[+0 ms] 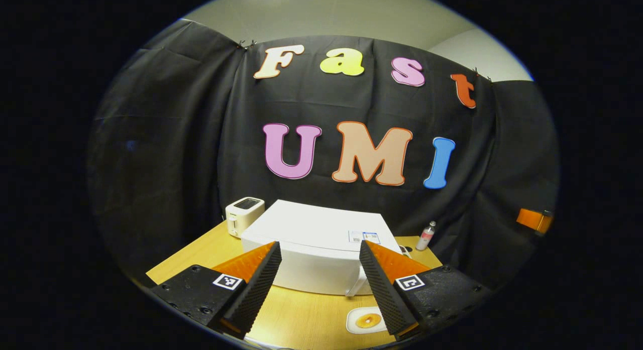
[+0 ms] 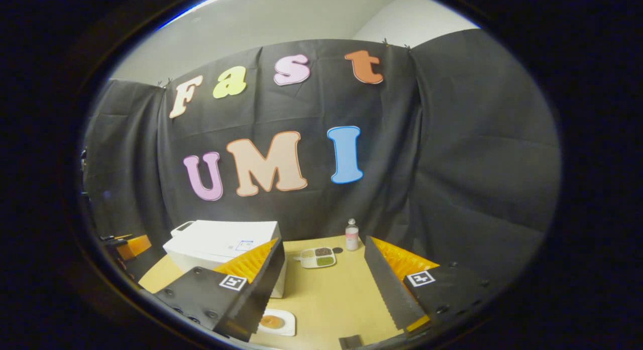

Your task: Open the microwave oven with the left hand, put the food in, and close the microwave oven.

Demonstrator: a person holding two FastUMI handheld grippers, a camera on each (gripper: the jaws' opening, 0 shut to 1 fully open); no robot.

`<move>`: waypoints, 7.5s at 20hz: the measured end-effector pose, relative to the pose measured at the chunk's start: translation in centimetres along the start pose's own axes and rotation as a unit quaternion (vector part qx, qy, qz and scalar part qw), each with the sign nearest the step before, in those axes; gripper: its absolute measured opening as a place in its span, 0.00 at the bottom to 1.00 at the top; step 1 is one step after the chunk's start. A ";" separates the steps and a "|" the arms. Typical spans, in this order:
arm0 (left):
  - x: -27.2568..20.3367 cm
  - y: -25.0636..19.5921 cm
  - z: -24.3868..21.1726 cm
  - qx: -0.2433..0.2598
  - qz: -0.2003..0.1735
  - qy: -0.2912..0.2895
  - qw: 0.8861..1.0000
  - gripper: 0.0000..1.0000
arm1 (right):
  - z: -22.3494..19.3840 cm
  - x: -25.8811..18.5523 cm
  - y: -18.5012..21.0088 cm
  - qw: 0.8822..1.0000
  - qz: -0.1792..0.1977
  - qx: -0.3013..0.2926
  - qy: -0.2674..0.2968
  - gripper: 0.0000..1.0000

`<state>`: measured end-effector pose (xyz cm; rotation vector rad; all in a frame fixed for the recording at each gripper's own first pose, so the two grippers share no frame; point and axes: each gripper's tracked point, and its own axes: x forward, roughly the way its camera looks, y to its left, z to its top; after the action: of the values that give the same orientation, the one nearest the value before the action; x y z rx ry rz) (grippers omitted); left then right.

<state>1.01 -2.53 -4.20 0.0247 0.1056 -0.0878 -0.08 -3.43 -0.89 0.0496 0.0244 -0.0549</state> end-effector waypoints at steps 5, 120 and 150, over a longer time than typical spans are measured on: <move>0.8 -2.1 -4.2 0.021 -0.029 0.044 0.998 0.91 | -0.7 0.2 -1.4 1.000 -0.014 -0.004 0.012 0.91; -11.3 18.3 -27.3 -0.141 0.141 0.298 0.933 0.98 | -28.7 1.7 14.3 0.923 0.139 0.000 0.359 0.92; -14.1 40.9 -11.2 -0.134 0.349 0.052 0.926 0.96 | -45.7 4.7 15.6 0.841 0.022 -0.039 0.539 0.92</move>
<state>-10.46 39.75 -13.02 -0.2066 0.2083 0.6440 4.42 14.17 -45.85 -0.0057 1.1624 0.0279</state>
